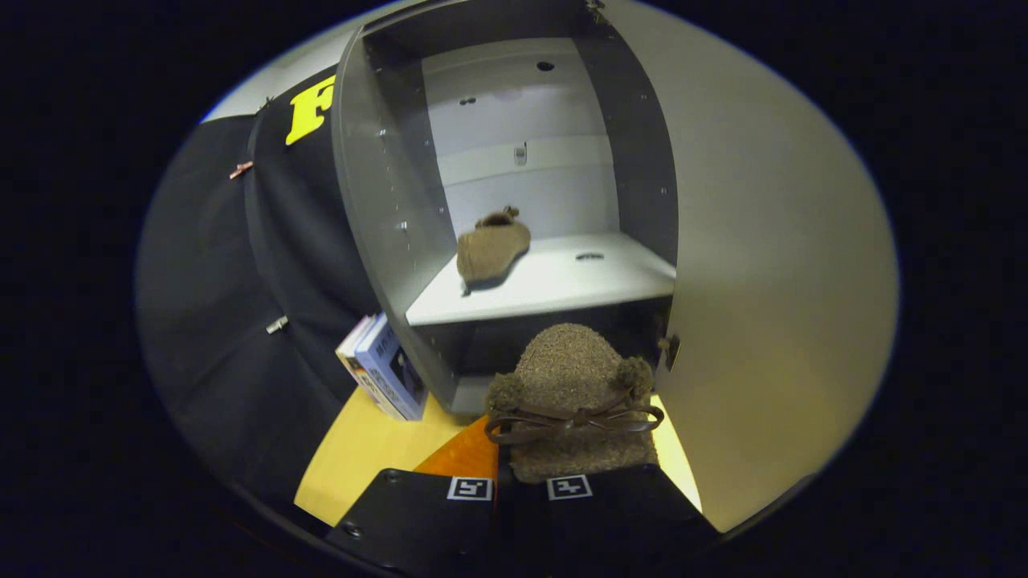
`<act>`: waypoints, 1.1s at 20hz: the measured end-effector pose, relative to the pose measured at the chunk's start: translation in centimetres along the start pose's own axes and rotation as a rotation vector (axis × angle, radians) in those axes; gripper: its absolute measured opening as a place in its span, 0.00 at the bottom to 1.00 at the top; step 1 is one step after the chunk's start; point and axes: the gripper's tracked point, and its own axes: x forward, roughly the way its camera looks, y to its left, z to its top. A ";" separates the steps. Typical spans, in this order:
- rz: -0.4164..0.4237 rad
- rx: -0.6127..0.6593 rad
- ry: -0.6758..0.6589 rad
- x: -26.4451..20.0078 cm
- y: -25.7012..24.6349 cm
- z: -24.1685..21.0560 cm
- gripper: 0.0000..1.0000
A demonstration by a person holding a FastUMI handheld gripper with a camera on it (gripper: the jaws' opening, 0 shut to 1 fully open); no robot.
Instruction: Open the shoe cabinet door, grab the shoes and put them into the shoe cabinet, then close the shoe cabinet door.
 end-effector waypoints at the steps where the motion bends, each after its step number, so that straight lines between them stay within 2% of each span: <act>1: 0.004 0.006 -0.005 0.5 0.1 1.7 0.10; 7: -0.010 -0.024 -0.045 6.7 -0.5 10.2 0.10; 13: -0.041 -0.033 -0.027 15.4 -2.4 15.5 0.10; 18: -0.079 -0.020 0.004 22.7 -3.7 17.1 0.10; 22: -0.130 -0.049 0.056 26.9 -4.9 16.0 0.10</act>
